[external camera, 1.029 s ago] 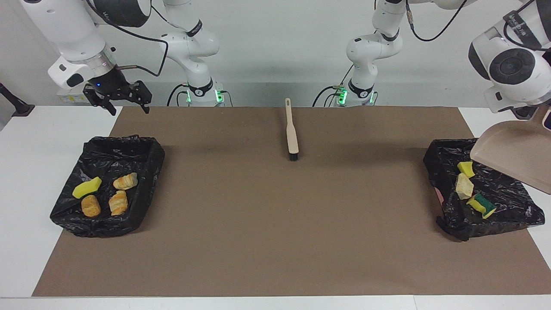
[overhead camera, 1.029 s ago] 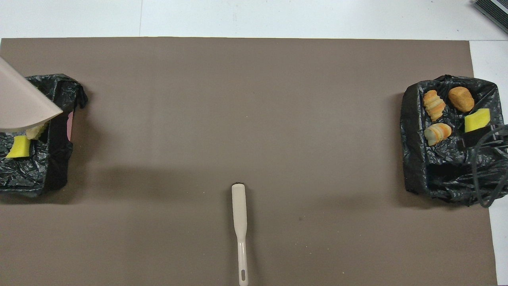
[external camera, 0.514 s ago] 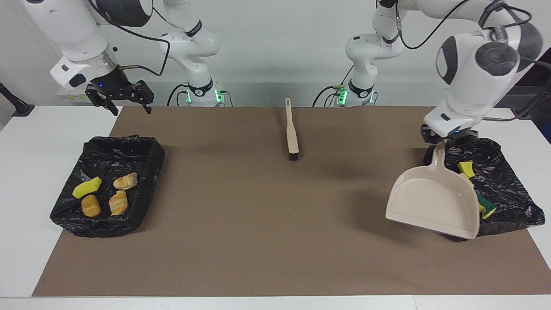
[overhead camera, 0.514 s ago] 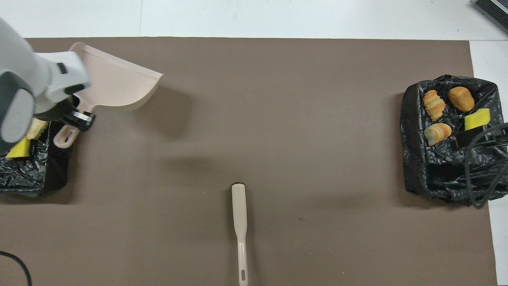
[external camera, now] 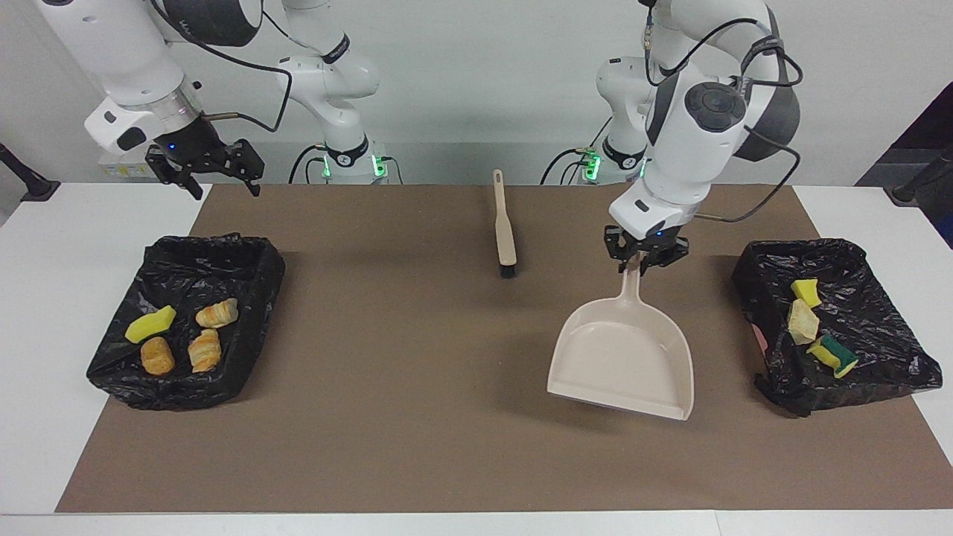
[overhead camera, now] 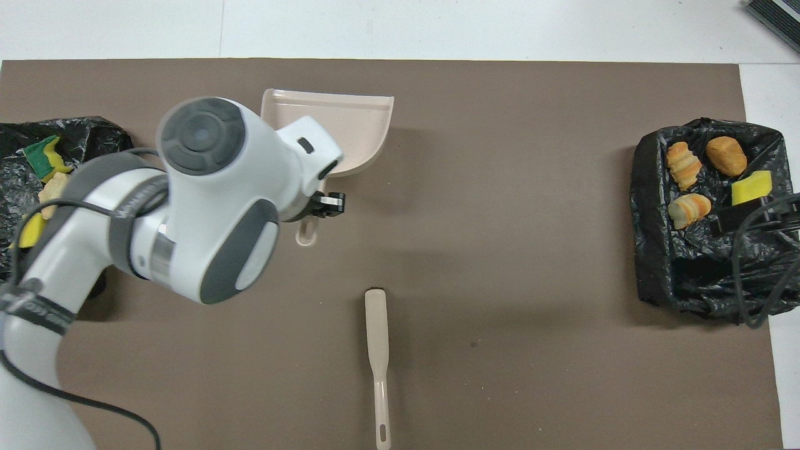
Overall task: Sweep and dump trash in bin
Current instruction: 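Bring the empty dustpan back with the left gripper toward the table center, then lower the dustpan onto the table with the left gripper and release it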
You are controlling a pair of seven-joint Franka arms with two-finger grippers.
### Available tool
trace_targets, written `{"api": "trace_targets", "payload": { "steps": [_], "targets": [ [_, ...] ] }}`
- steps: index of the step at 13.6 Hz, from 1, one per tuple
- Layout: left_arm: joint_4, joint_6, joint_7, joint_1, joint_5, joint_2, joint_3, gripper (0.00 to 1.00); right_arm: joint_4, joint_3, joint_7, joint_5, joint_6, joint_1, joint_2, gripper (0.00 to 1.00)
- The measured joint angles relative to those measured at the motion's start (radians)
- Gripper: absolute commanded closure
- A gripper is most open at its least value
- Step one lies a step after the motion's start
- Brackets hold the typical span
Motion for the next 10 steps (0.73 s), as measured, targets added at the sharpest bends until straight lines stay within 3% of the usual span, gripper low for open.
{"api": "trace_targets", "payload": {
  "steps": [4, 6, 10],
  "targets": [
    [-0.101, 0.127, -0.085, -0.118, -0.004, 0.038, 0.0, 1.0, 0.0, 0.0, 0.0, 0.0, 0.0, 0.0, 0.0, 0.0],
    [-0.17, 0.217, -0.085, -0.127, -0.005, 0.038, 0.001, 1.0, 0.0, 0.0, 0.0, 0.0, 0.0, 0.0, 0.0, 0.0],
    [-0.209, 0.246, -0.101, -0.138, -0.009, 0.036, 0.002, 1.0, 0.0, 0.0, 0.0, 0.0, 0.0, 0.0, 0.0, 0.0]
  ]
}}
